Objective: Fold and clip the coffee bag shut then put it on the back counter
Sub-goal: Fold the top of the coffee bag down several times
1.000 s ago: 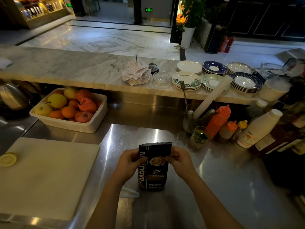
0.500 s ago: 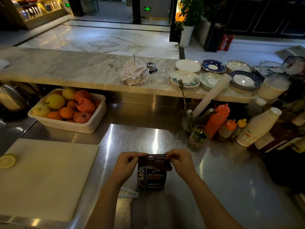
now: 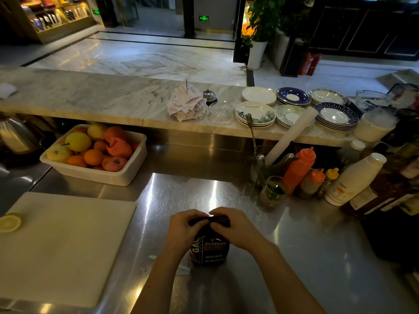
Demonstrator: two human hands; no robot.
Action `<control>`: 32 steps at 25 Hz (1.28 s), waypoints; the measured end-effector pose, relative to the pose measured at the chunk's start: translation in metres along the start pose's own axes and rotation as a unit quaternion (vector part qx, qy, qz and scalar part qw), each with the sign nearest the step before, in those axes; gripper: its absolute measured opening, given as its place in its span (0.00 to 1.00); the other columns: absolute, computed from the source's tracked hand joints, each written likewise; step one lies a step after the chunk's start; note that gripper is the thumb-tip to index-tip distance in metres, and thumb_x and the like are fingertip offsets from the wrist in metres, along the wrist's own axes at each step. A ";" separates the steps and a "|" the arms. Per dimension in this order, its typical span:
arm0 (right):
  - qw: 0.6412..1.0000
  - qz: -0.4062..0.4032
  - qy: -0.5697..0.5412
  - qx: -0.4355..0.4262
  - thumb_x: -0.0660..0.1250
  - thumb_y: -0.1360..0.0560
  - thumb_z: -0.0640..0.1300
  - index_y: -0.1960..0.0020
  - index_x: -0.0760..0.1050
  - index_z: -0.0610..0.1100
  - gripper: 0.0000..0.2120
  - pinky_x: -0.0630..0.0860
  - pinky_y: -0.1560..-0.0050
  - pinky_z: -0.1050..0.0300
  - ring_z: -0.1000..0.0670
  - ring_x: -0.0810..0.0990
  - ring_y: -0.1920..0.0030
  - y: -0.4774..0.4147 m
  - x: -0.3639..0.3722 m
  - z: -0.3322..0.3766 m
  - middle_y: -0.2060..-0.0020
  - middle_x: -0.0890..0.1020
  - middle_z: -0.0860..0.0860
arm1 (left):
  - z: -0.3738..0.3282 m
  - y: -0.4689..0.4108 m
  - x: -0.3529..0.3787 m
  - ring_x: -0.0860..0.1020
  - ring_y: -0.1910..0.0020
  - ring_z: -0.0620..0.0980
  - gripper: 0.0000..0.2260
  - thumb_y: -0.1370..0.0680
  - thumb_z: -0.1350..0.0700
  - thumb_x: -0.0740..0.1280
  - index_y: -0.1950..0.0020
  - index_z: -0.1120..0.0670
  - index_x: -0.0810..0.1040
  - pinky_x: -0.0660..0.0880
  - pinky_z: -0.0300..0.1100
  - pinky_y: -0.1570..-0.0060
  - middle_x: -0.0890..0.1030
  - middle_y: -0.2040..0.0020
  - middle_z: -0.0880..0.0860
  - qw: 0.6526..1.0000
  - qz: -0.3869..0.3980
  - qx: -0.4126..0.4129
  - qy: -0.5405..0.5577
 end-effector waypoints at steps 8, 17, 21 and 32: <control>0.993 -0.111 0.042 0.020 0.67 0.26 0.46 0.56 0.82 0.50 0.05 0.81 0.56 0.58 0.55 0.82 0.62 0.004 0.007 -0.008 0.64 0.85 0.53 | 0.003 0.008 0.001 0.83 0.57 0.41 0.04 0.28 0.58 0.74 0.56 0.49 0.85 0.78 0.33 0.54 0.85 0.60 0.46 1.000 0.005 -0.004 0.013; 0.998 -0.046 -0.026 -0.018 0.63 0.23 0.40 0.54 0.83 0.49 0.10 0.76 0.57 0.68 0.57 0.82 0.59 0.005 0.005 -0.014 0.61 0.85 0.54 | 0.010 0.006 0.004 0.83 0.60 0.42 0.08 0.29 0.43 0.67 0.58 0.44 0.84 0.81 0.50 0.54 0.85 0.62 0.43 0.999 0.030 -0.014 -0.038; 0.998 -0.042 -0.035 -0.016 0.65 0.23 0.39 0.54 0.83 0.48 0.09 0.74 0.59 0.71 0.59 0.82 0.59 0.009 0.003 -0.014 0.63 0.84 0.56 | 0.012 0.005 0.003 0.83 0.58 0.41 0.08 0.28 0.44 0.66 0.56 0.43 0.84 0.81 0.52 0.52 0.85 0.60 0.42 0.996 0.075 -0.009 -0.046; 0.996 -0.089 -0.021 -0.006 0.68 0.25 0.38 0.57 0.83 0.46 0.07 0.72 0.59 0.73 0.62 0.81 0.60 0.015 -0.012 -0.024 0.66 0.82 0.60 | 0.019 0.005 -0.003 0.83 0.56 0.40 0.05 0.24 0.54 0.69 0.55 0.47 0.85 0.79 0.40 0.51 0.86 0.59 0.43 0.997 0.069 -0.027 -0.025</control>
Point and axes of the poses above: each hand's wrist, its own y-axis away from the middle knuckle, its own x-axis out of the palm, z = x × y, the point moved 7 cm from there along -y, towards the middle knuckle
